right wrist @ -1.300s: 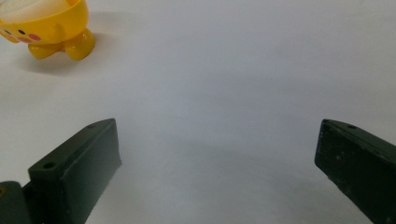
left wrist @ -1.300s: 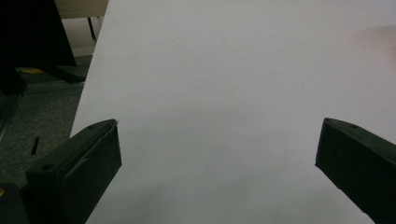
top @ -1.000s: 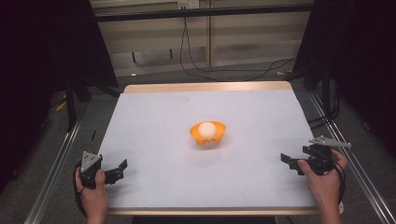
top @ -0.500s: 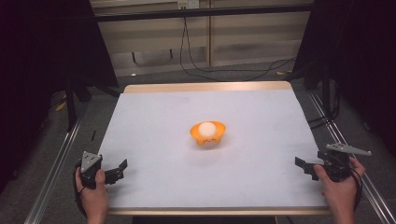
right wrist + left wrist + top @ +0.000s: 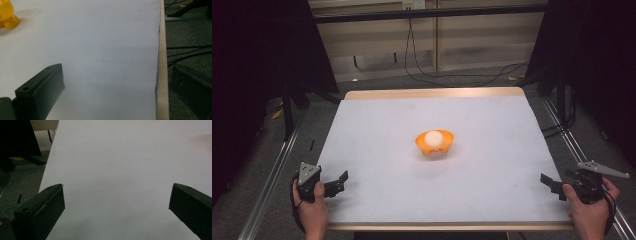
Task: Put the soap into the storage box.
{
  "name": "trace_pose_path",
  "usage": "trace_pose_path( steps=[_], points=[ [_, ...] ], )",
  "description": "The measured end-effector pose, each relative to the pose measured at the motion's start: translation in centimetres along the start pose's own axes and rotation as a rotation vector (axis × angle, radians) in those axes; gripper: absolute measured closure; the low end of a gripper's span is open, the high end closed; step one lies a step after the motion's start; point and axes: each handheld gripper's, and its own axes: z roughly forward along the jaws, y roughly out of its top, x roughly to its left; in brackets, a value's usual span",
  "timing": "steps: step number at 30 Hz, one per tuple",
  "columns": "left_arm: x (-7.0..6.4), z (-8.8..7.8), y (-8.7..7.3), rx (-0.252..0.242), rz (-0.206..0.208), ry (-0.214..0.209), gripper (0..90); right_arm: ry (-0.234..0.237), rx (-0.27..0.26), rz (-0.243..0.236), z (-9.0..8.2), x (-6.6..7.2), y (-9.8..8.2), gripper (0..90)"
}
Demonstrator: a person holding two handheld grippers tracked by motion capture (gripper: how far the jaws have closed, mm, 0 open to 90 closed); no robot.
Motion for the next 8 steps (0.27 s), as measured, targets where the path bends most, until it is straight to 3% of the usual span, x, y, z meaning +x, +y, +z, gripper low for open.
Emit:
trace_pose_path(
  steps=[8],
  points=[
    [0.04,-0.02,0.02,0.01,0.01,0.001,0.0,0.004,-0.03,0.002,-0.18,0.01,-0.46,0.0]
  ],
)
